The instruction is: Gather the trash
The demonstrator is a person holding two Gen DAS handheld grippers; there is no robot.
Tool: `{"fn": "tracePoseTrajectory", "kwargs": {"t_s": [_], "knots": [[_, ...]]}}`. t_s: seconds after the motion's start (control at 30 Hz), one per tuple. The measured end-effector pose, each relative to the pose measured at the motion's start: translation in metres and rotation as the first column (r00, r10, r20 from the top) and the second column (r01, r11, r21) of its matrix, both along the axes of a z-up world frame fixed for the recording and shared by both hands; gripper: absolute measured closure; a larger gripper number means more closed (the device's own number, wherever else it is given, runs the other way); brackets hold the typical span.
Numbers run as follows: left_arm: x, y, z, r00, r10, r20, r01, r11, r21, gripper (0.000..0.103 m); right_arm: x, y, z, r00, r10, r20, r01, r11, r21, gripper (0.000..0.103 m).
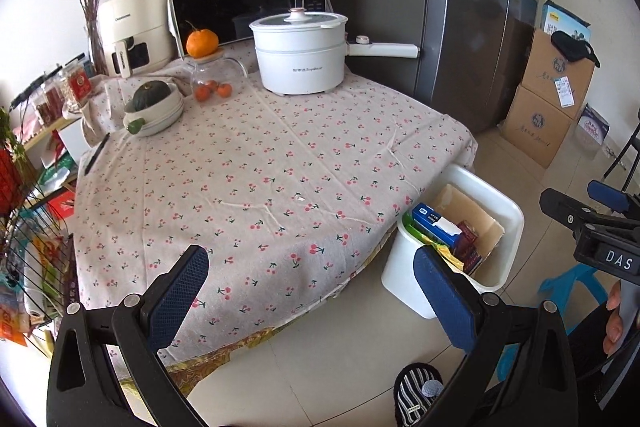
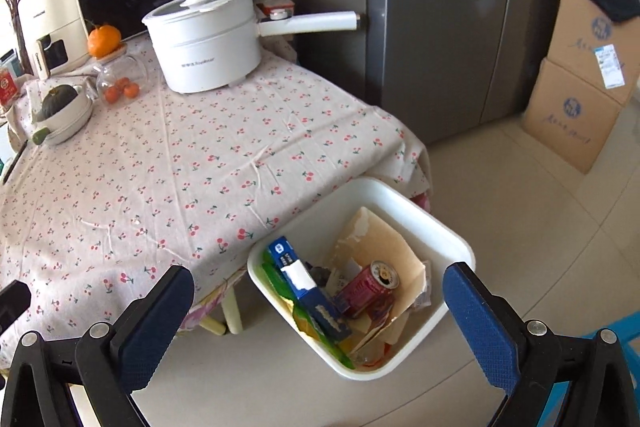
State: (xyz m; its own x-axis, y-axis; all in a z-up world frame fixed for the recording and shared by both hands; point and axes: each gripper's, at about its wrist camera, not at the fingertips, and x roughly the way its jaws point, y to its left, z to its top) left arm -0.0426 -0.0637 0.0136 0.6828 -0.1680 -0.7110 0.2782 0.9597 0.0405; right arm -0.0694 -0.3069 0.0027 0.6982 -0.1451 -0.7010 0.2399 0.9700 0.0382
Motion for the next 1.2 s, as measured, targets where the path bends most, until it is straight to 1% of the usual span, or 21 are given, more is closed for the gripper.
{"fn": "tracePoseTrajectory", "kwargs": {"t_s": [0.17,0.27,0.5,1.2], "knots": [[-0.003,0.007,0.000,1.000,0.008,0.003,-0.008,1.000,0.000,0.000,-0.006,0.016,0.001,0.999,0.022,0.028,-0.020,0.996,-0.087,0.001],[-0.002,0.009,-0.002,1.000,0.015,-0.004,-0.015,1.000,-0.002,0.000,-0.007,0.020,0.000,0.999,0.023,0.037,-0.019,0.994,-0.112,0.001],[-0.003,0.005,-0.002,1.000,0.011,-0.003,-0.011,1.000,-0.002,0.000,-0.007,0.025,-0.002,0.999,0.040,0.031,-0.036,0.992,-0.119,0.001],[-0.003,0.006,-0.005,1.000,0.006,-0.008,-0.006,1.000,-0.004,0.000,-0.007,0.023,-0.003,0.999,0.033,0.034,-0.029,0.993,-0.118,0.001]]}}
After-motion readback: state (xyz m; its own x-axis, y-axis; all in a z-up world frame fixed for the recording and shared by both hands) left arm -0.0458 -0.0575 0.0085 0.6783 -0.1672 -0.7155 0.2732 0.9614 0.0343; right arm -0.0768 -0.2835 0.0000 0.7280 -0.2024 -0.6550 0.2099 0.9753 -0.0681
